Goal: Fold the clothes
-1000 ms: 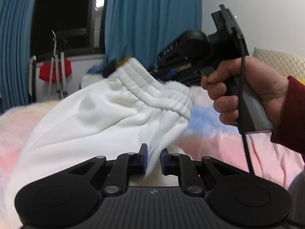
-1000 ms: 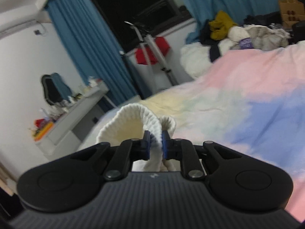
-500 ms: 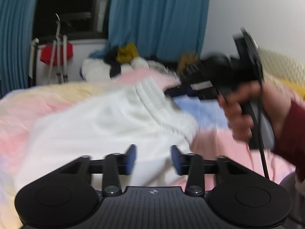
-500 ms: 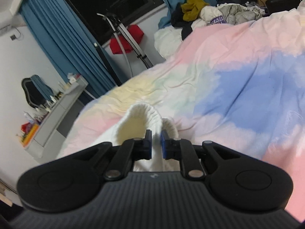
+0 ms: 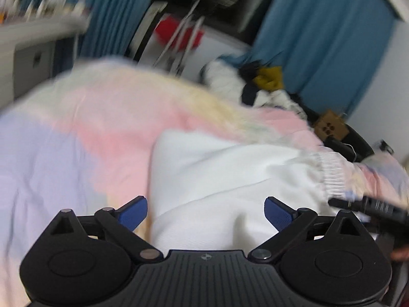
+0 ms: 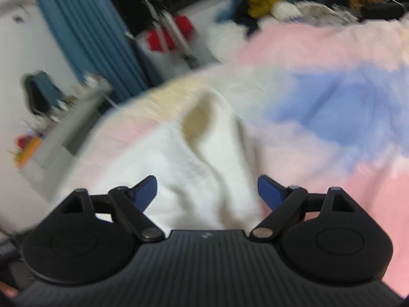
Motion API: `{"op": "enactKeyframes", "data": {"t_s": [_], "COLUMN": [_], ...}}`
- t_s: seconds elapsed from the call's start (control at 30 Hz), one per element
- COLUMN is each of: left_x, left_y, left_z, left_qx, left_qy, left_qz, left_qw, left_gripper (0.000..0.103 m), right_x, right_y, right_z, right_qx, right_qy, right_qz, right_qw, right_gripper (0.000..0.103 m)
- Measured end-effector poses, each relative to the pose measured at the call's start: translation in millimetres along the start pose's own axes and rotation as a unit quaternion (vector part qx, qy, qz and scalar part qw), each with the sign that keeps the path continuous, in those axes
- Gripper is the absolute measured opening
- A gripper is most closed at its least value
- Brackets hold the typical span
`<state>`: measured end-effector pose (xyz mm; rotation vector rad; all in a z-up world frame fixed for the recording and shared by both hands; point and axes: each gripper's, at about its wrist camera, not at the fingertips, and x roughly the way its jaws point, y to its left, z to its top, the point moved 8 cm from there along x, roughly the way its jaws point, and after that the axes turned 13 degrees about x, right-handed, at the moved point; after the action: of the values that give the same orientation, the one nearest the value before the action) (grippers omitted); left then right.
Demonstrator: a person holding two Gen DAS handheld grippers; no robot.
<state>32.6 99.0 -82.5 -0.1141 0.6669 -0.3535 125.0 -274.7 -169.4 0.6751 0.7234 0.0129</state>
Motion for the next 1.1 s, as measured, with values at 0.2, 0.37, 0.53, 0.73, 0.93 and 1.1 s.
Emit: {"op": "enactKeyframes", "data": {"t_s": [0.2,0.37,0.53,0.73,0.93,1.1], "left_x": [28,26,27,20,-7,-39], "left_y": [31,47,46,44,32,5], "left_z": [-24,-34,-43,-47,-31,1], "left_qx": [-0.065,-0.093,-0.093,-0.094,-0.096,-0.129], "left_qy": [0.065,0.079,0.088,0.087,0.072,0.068], "left_qz": [-0.019,-0.037,-0.054,-0.055,-0.054,-0.112], "left_qw": [0.9955,0.9918,0.9904,0.9903,0.9913,0.9830], "left_gripper": [0.099,0.097,0.087,0.065,0.049,0.044], "right_x": [52,46,49,49,9,-44], "right_y": [-34,-12,-7,-12,18,32], "right_z": [-19,-17,-19,-19,-2,35], "right_qx": [0.144,0.130,0.108,0.097,0.076,0.083], "right_qy": [0.094,0.110,0.108,0.096,0.051,0.003], "right_qz": [0.043,0.098,0.110,0.070,0.093,0.133], "right_qw": [0.984,0.981,0.982,0.988,0.991,0.988], "right_gripper": [0.093,0.095,0.091,0.056,0.039,0.038]}}
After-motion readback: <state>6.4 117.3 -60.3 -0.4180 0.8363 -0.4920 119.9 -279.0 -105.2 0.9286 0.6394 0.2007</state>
